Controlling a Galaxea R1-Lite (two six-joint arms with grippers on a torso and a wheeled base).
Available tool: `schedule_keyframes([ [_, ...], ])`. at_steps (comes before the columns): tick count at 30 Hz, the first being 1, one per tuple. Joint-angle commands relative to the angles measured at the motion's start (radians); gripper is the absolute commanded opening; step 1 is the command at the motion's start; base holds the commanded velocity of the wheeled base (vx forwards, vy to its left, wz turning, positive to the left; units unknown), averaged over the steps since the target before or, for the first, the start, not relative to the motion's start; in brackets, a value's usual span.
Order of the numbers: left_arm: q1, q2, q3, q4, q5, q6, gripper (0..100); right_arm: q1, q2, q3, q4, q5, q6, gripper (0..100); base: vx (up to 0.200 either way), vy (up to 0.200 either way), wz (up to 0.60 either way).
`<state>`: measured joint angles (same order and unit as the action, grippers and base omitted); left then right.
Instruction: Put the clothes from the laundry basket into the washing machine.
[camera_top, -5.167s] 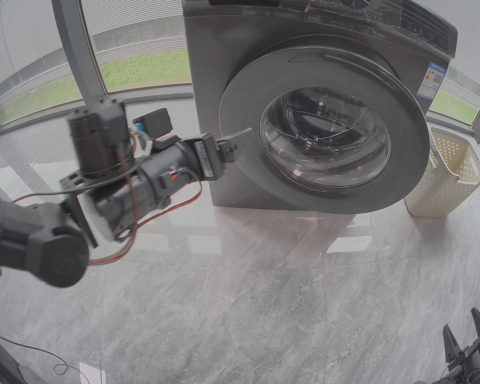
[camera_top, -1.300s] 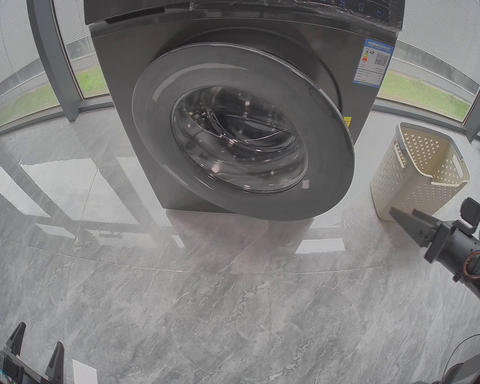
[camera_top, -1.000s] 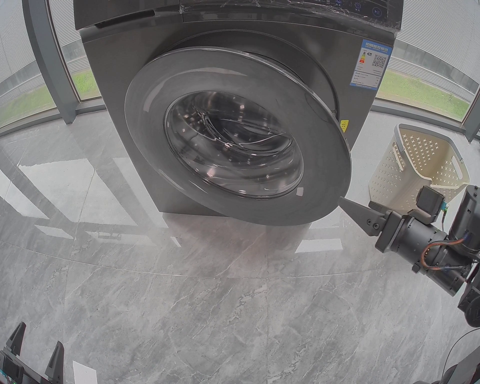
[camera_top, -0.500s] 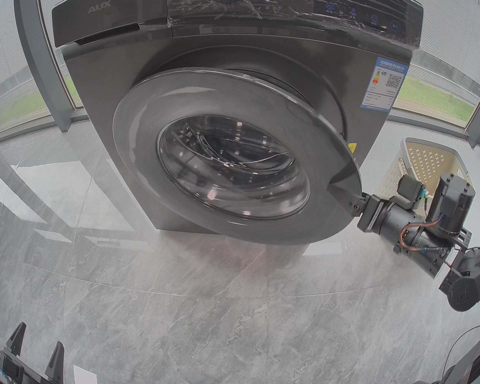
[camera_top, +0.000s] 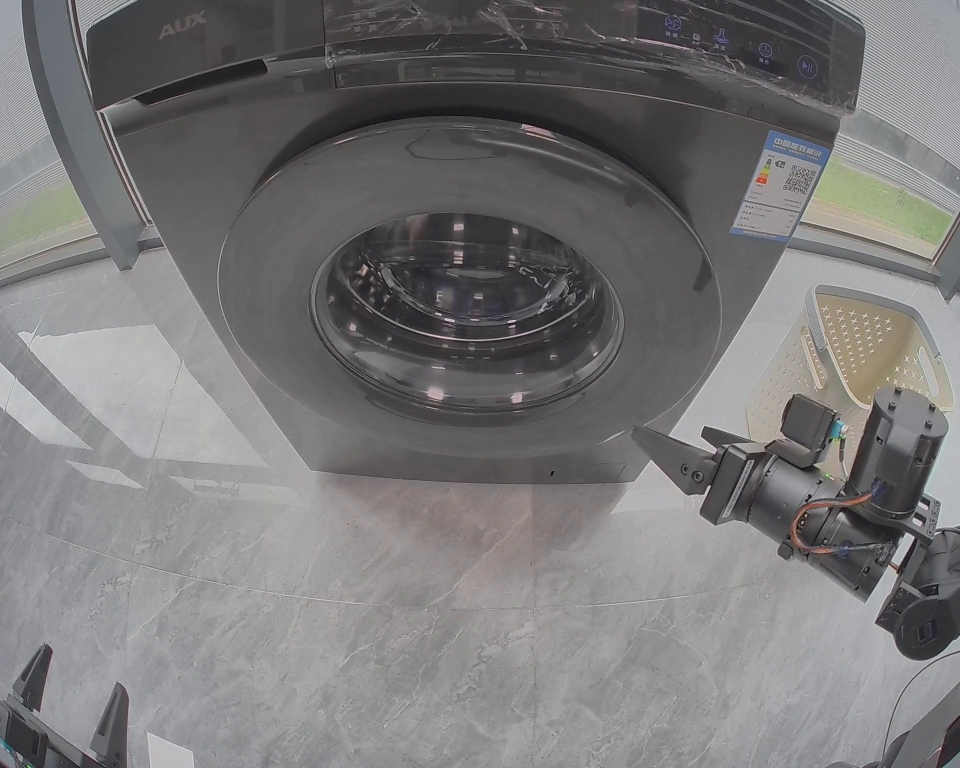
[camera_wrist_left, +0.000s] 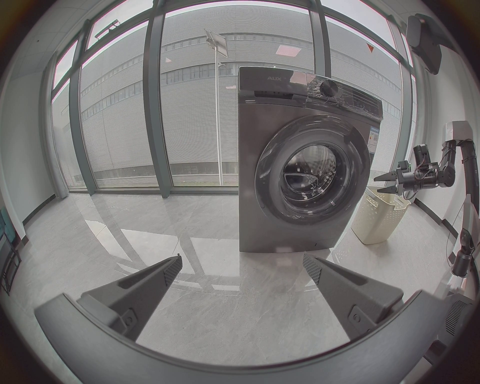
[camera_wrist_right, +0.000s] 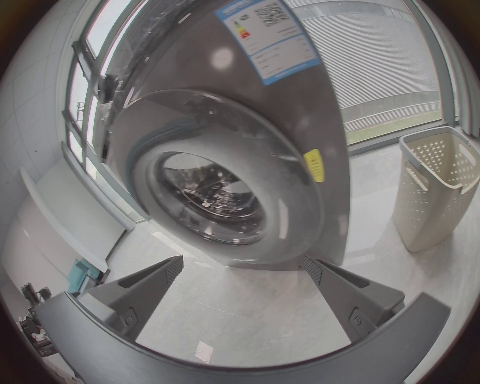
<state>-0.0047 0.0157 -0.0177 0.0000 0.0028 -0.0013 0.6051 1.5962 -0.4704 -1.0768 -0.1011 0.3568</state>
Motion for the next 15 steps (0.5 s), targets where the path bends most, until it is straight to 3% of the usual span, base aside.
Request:
schedule_keyframes([
  [1,0.0,-0.016,0.018,0.0,0.0,0.0,100,0.025,-0.012,-0.017,-0.029,0.0,0.001,100,0.2,0.0,0.0],
  [13,0.0,-0.016,0.018,-0.002,0.0,0.0,100,0.016,-0.007,-0.066,-0.077,-0.005,0.001,100,0.2,0.0,0.0],
  [15,0.0,-0.016,0.018,0.0,0.0,0.0,100,0.016,-0.004,-0.073,-0.078,-0.006,0.001,100,0.0,0.0,0.0],
])
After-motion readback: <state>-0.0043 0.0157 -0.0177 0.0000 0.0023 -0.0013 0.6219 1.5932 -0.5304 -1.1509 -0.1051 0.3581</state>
